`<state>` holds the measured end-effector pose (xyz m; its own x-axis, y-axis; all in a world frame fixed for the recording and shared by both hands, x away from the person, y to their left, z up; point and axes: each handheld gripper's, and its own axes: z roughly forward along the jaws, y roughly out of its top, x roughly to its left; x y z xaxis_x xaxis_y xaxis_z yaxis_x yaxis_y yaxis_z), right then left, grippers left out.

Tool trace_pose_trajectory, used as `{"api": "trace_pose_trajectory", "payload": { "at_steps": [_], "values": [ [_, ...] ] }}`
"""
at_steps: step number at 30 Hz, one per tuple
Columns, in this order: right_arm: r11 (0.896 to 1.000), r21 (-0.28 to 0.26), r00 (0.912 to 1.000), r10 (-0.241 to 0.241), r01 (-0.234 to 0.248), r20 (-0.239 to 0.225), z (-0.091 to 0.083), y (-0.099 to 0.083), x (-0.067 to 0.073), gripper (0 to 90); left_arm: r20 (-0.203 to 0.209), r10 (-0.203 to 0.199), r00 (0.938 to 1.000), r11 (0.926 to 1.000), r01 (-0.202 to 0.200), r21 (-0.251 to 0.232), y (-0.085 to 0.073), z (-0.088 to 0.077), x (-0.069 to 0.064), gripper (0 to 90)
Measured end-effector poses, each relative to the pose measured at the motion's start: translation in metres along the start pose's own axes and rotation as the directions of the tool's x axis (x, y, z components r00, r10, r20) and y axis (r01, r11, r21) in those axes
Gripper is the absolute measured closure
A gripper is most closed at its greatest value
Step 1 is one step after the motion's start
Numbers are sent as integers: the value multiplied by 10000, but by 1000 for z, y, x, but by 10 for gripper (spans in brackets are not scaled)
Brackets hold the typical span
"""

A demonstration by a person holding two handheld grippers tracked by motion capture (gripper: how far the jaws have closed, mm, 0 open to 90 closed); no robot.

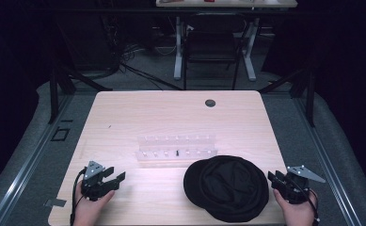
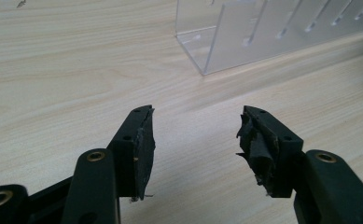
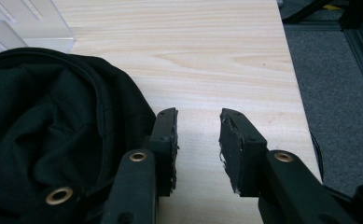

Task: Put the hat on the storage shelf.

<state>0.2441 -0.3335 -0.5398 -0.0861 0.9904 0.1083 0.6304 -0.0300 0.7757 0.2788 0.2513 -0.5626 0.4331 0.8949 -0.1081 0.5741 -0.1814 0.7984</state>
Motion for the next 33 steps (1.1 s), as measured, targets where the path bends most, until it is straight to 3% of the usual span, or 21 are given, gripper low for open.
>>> {"api": "trace_pose_trajectory", "payload": {
  "at_steps": [7,19,33],
  "values": [
    [9995,300,9998,-80,75,194,-5,2,-2,625,-131,14,9999,10000,-15,-14,0,-1,0,466],
    [9989,466,9998,-66,56,206,-12,7,2,679,-140,4,9999,10000,-4,-16,1,-3,0,470],
    [9955,945,9998,-78,97,-204,-18,24,7,679,-100,-194,9998,9998,194,-60,0,-6,4,487]
  ]
}}
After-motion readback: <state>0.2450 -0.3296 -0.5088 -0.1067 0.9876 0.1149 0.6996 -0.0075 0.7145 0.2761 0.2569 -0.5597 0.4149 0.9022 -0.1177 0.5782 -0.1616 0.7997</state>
